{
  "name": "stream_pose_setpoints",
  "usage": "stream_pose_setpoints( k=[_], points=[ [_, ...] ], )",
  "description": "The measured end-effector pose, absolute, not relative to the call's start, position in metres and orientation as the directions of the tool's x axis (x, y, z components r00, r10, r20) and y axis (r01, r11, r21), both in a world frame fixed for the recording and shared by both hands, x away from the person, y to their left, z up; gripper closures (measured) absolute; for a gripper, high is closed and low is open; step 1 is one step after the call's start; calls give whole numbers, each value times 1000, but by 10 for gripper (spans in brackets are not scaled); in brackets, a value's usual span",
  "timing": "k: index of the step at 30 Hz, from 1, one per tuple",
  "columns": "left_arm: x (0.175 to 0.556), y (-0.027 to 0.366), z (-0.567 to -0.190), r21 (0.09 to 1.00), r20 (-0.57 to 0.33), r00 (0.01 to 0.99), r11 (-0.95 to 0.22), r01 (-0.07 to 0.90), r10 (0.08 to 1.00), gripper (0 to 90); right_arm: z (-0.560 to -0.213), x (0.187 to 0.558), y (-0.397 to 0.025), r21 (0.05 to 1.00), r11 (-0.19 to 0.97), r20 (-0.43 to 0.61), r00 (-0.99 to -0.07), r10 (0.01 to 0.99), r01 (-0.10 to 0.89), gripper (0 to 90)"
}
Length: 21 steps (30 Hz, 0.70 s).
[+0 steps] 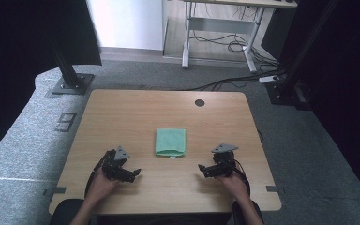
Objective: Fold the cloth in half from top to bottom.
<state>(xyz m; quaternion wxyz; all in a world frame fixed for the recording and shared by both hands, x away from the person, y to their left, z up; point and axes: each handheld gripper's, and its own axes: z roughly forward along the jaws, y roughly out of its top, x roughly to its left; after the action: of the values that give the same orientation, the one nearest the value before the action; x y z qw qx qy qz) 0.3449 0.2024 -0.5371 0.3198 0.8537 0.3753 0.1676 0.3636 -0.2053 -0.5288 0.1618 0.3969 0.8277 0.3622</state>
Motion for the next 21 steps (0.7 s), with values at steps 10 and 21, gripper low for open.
stream_pose_setpoints(
  k=[10,21],
  points=[
    [348,205,-549,657,-5,660,-496,569,751,0,-553,364,-210,700,419,36,-614,789,579,0],
    [348,204,-549,657,-5,642,-482,580,766,0,-556,362,-207,714,419,6,-604,797,561,0]
  ],
)
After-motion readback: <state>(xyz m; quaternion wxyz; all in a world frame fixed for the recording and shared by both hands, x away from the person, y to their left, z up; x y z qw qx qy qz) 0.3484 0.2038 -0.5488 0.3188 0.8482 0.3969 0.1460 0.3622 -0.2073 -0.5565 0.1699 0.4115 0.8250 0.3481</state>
